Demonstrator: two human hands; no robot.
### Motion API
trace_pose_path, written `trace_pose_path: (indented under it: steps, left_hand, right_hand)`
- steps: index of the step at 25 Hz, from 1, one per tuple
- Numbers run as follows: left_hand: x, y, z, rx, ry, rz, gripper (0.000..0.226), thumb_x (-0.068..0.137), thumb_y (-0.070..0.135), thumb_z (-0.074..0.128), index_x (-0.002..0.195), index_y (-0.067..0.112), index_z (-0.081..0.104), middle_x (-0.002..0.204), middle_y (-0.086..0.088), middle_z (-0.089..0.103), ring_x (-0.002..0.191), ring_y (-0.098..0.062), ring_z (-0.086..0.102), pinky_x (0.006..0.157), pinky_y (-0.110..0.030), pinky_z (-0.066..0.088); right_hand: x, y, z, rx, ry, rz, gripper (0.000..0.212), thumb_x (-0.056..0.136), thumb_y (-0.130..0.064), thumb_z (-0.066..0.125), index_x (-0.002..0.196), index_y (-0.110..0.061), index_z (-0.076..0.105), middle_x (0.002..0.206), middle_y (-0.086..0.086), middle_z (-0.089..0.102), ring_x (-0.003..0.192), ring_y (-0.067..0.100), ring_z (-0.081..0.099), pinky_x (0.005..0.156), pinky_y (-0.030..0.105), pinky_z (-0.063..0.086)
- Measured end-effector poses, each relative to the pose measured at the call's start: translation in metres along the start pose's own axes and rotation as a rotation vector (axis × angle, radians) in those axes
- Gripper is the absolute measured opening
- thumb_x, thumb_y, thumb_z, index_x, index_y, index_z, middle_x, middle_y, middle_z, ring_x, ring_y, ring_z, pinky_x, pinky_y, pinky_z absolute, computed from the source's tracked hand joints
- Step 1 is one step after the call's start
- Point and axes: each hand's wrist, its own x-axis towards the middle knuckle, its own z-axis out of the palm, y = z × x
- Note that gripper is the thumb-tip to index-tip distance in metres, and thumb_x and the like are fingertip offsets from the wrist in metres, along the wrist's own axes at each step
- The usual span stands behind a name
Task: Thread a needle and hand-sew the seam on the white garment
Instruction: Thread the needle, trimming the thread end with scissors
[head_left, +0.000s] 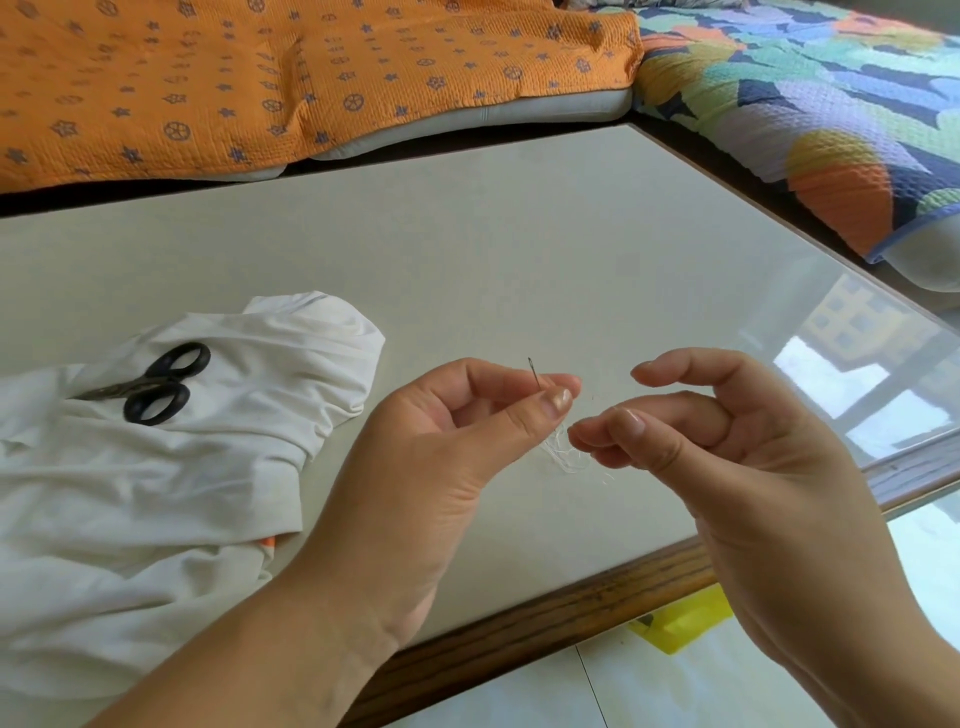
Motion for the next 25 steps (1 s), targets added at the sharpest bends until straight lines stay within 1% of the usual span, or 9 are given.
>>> trace_pose_path:
  steps: [4, 8, 10, 13, 15, 17, 21, 23, 25]
  left_hand:
    - [0.0020, -0.0010, -0.0025, 0.005, 0.045, 0.011, 0.021, 0.052, 0.033, 0.077, 0.069, 0.022, 0.072, 0.088, -0.001, 0.077, 0.086, -0.007, 0.071, 0.084, -0.025, 0.046]
    - [0.0041, -0.0025, -0.0039, 0.004, 0.052, 0.040, 0.023, 0.051, 0.031, 0.077, 0.070, 0.020, 0.070, 0.079, -0.001, 0.075, 0.079, -0.006, 0.070, 0.073, -0.015, 0.051]
    - [0.0044, -0.0023, -0.0046, 0.005, 0.052, 0.054, 0.021, 0.051, 0.031, 0.077, 0.068, 0.021, 0.070, 0.078, -0.001, 0.075, 0.078, -0.007, 0.070, 0.070, -0.012, 0.050]
    - [0.0038, -0.0011, -0.0049, 0.039, 0.053, 0.090, 0.016, 0.054, 0.030, 0.077, 0.067, 0.023, 0.072, 0.079, -0.002, 0.076, 0.079, -0.008, 0.071, 0.071, -0.011, 0.050]
    - [0.0033, -0.0009, -0.0050, 0.070, 0.049, 0.103, 0.012, 0.057, 0.027, 0.077, 0.067, 0.024, 0.073, 0.079, -0.002, 0.076, 0.079, -0.009, 0.072, 0.073, -0.011, 0.050]
    - [0.0030, -0.0013, -0.0051, 0.118, 0.029, 0.111, 0.010, 0.060, 0.028, 0.077, 0.069, 0.025, 0.073, 0.081, -0.002, 0.077, 0.082, -0.010, 0.073, 0.074, -0.012, 0.051]
    - [0.0010, -0.0036, -0.0059, 0.238, 0.010, 0.149, 0.009, 0.067, 0.033, 0.077, 0.074, 0.028, 0.073, 0.083, 0.002, 0.076, 0.085, -0.013, 0.073, 0.080, -0.024, 0.052]
    - [0.0003, -0.0041, -0.0057, 0.265, 0.026, 0.162, 0.012, 0.069, 0.032, 0.083, 0.074, 0.029, 0.073, 0.082, 0.003, 0.076, 0.084, -0.014, 0.072, 0.080, -0.026, 0.052]
    - [0.0014, -0.0047, -0.0062, 0.277, 0.038, 0.165, 0.010, 0.069, 0.031, 0.082, 0.074, 0.031, 0.073, 0.081, 0.004, 0.076, 0.084, -0.014, 0.072, 0.081, -0.026, 0.053]
  right_hand:
    - [-0.0012, -0.0007, 0.0015, 0.021, -0.023, 0.021, 0.024, 0.059, -0.023, 0.074, 0.082, -0.022, 0.066, 0.074, 0.015, 0.075, 0.071, 0.022, 0.071, 0.066, 0.019, 0.053]
    - [-0.0023, -0.0003, 0.0016, 0.024, -0.036, 0.035, 0.021, 0.059, -0.024, 0.074, 0.079, -0.030, 0.069, 0.074, 0.015, 0.075, 0.072, 0.024, 0.071, 0.066, 0.020, 0.052]
    - [-0.0020, -0.0011, 0.0015, -0.005, -0.031, 0.058, 0.025, 0.060, -0.026, 0.073, 0.084, -0.024, 0.067, 0.075, 0.014, 0.075, 0.071, 0.023, 0.071, 0.065, 0.021, 0.053]
    - [0.0002, -0.0032, 0.0007, -0.233, 0.003, 0.108, 0.047, 0.066, -0.040, 0.072, 0.109, -0.026, 0.061, 0.091, 0.000, 0.076, 0.068, 0.022, 0.073, 0.053, 0.028, 0.052]
    - [0.0006, -0.0051, -0.0001, -0.338, 0.069, 0.071, 0.043, 0.077, -0.046, 0.074, 0.115, -0.030, 0.060, 0.104, -0.010, 0.073, 0.059, 0.025, 0.070, 0.044, 0.026, 0.047]
    - [-0.0010, -0.0051, 0.0008, -0.266, 0.043, 0.041, 0.033, 0.082, -0.035, 0.066, 0.113, -0.026, 0.064, 0.107, -0.010, 0.073, 0.054, 0.027, 0.068, 0.041, 0.022, 0.045]
    - [-0.0036, 0.0005, 0.0076, -0.040, -0.160, 0.208, 0.033, 0.072, -0.019, 0.077, 0.104, -0.011, 0.071, 0.090, 0.011, 0.076, 0.069, 0.031, 0.073, 0.057, 0.027, 0.057]
    - [-0.0031, 0.0023, 0.0072, -0.022, -0.158, 0.250, 0.032, 0.065, -0.020, 0.073, 0.093, -0.007, 0.074, 0.081, 0.016, 0.075, 0.071, 0.028, 0.074, 0.061, 0.025, 0.057]
    - [-0.0017, 0.0029, 0.0061, -0.032, -0.116, 0.241, 0.024, 0.064, -0.022, 0.072, 0.081, -0.007, 0.075, 0.073, 0.015, 0.073, 0.065, 0.023, 0.071, 0.057, 0.022, 0.054]
